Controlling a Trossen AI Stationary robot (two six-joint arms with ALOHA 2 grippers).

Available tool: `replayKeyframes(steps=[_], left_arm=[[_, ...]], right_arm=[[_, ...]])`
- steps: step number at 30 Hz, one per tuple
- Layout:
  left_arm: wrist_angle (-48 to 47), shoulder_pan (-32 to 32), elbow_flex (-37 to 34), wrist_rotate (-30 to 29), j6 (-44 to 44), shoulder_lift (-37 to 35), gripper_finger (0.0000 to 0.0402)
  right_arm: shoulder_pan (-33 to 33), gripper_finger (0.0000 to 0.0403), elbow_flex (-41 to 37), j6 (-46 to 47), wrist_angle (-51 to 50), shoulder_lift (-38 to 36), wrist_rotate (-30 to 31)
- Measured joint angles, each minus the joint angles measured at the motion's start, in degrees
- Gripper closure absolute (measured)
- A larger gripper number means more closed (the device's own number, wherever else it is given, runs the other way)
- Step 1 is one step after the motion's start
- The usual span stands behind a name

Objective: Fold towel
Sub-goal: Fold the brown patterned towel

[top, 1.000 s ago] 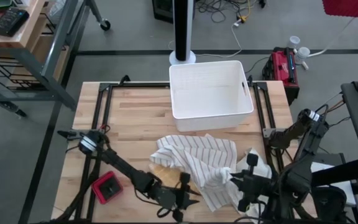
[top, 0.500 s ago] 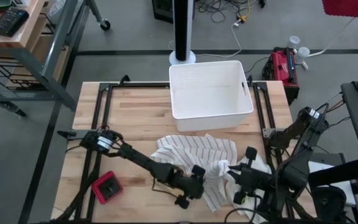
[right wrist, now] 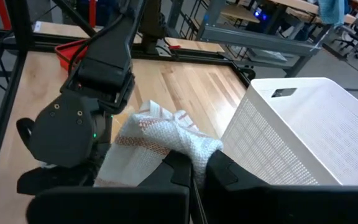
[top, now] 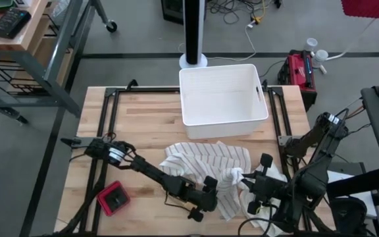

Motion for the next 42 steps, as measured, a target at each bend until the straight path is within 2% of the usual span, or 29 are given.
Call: replayKeyframes(steps=[4, 7, 9, 16, 22, 24, 30, 38, 40, 42], left_arm=[[0.3, 0.2, 0.0, -0.2, -1.1, 0.1, 0.0310], [0.2, 0.2, 0.0, -0.6, -1.7, 0.2, 0.0369], [0.1, 0.3, 0.0, -1.1, -2.1, 0.2, 0.0391], [-1.5, -1.1, -0.3, -6.6, -1.8, -2.0, 0.0400], [-1.5, -5.4, -0.9, -12.6, -1.6, -8.8, 0.0401], [-1.7, -7.5, -1.7, -16.0, -1.4, -11.5, 0.0401], [-2.1, -15.0, -4.5, -32.0, -1.6, -19.4, 0.0401], [-2.2, -23.7, -6.2, -49.2, -3.0, -26.1, 0.0401], [-2.0, -26.2, -5.8, -52.5, -3.0, -26.6, 0.0401], [-1.8, -28.7, -4.9, -55.0, -3.0, -26.7, 0.0401]], right_arm=[[0.0, 0.0403, -0.3, 0.5, 0.0, 0.0, -1.3], [0.0, 0.0403, -1.2, 1.0, 0.1, 0.0, -1.4], [0.0, 0.0403, -1.8, 1.9, 0.0, 0.0, -2.0], [2.0, 0.0403, -4.8, 9.2, -4.0, 0.0, -4.2], [4.9, 0.0403, -6.7, 20.0, -11.5, -0.8, -6.7], [6.1, 0.0403, -7.0, 22.1, -11.8, -0.8, -8.3], [8.1, 0.0403, -7.1, 23.5, -10.8, -0.4, -9.0], [8.3, 0.0403, -7.1, 20.6, -5.2, -0.4, -9.2], [8.4, 0.0403, -7.1, 18.5, -2.5, -0.4, -11.1], [8.8, 0.0403, -6.5, 15.9, 0.9, -0.6, -15.6]])
